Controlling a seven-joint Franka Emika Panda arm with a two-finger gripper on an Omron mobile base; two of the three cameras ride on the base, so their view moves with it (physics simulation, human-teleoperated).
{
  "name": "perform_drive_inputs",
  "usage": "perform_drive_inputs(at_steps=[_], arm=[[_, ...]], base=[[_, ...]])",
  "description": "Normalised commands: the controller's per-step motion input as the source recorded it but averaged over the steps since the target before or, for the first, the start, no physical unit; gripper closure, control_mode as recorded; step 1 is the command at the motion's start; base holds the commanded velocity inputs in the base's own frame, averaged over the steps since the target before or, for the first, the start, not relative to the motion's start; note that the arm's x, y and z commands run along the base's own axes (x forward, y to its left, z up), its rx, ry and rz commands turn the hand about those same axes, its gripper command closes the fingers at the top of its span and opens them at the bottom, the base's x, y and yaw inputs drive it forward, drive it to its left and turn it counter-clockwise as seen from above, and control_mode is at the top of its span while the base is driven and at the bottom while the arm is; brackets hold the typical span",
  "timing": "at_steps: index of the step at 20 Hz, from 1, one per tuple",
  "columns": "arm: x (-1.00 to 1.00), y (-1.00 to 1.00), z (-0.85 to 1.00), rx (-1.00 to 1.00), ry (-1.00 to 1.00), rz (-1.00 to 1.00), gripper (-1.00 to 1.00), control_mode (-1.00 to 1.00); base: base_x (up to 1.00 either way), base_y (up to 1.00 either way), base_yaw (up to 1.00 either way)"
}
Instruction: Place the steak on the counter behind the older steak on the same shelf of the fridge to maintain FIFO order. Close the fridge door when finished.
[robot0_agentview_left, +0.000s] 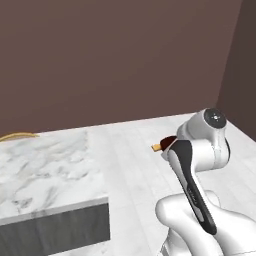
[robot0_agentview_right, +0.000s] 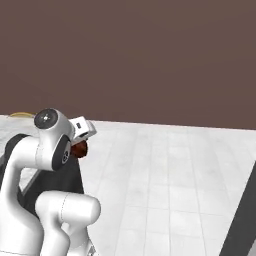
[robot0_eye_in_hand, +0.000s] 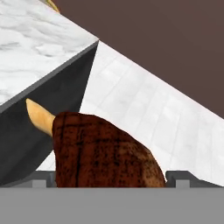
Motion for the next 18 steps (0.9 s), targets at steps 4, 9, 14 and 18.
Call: perform_drive_inputs(at_steps=[4, 9, 14, 18], arm=[[0.0, 0.0, 0.0, 0.0, 0.0, 0.0, 1.0, 1.0], [0.0, 0.0, 0.0, 0.0, 0.0, 0.0, 1.0, 1.0], [0.0, 0.0, 0.0, 0.0, 0.0, 0.0, 1.0, 1.0], [0.0, 0.0, 0.0, 0.0, 0.0, 0.0, 1.0, 1.0]], base=[[0.97, 0.0, -0.26], [0.68, -0.13, -0.63], [0.54, -0.02, -0.75], [0.54, 0.0, -0.76]])
